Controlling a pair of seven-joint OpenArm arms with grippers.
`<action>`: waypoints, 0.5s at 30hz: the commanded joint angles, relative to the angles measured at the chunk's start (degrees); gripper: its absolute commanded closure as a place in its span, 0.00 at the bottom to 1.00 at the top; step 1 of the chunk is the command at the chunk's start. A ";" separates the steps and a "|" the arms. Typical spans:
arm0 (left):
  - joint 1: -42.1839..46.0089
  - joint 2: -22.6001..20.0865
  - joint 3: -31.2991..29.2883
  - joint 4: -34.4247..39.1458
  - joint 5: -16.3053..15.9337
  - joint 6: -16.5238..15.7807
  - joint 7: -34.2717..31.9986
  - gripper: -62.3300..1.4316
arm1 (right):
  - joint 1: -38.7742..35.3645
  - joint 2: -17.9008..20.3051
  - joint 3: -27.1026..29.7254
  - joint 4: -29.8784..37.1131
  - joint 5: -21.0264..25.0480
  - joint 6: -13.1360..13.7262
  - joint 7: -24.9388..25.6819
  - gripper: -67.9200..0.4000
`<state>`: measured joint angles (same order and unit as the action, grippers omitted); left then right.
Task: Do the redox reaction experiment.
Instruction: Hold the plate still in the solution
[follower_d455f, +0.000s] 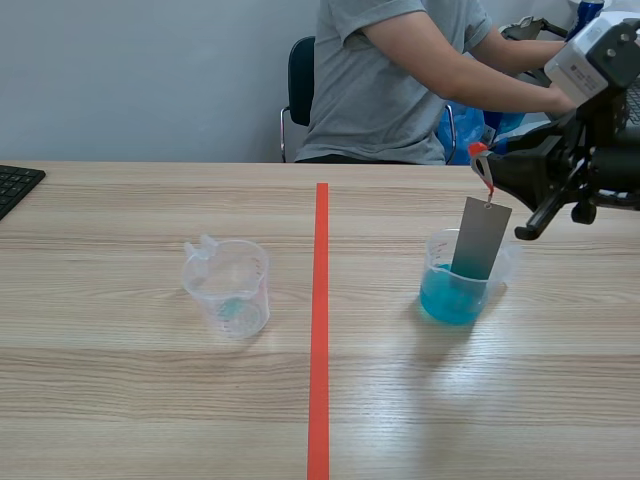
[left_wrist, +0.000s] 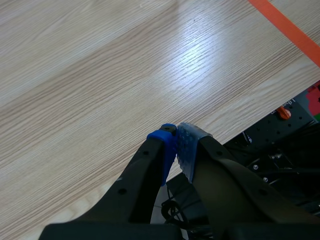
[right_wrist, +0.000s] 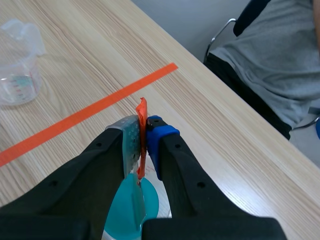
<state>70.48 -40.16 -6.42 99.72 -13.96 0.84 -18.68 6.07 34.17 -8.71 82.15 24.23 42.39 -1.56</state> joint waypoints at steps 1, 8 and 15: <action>-0.17 0.44 0.17 1.05 0.02 -0.11 -0.76 0.93 | 0.37 1.75 0.46 2.36 1.95 0.33 0.83 0.98; -0.17 0.44 0.17 1.05 0.02 -0.11 -0.79 0.93 | 0.26 4.57 0.55 5.68 5.81 0.33 0.39 0.98; -0.17 0.44 0.17 1.05 0.02 -0.11 -0.81 0.93 | 0.26 7.30 0.85 9.03 10.38 0.33 -1.27 0.98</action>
<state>70.48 -40.16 -6.42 99.72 -13.96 0.84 -18.68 5.04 40.23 -8.71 89.93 33.47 42.35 -3.64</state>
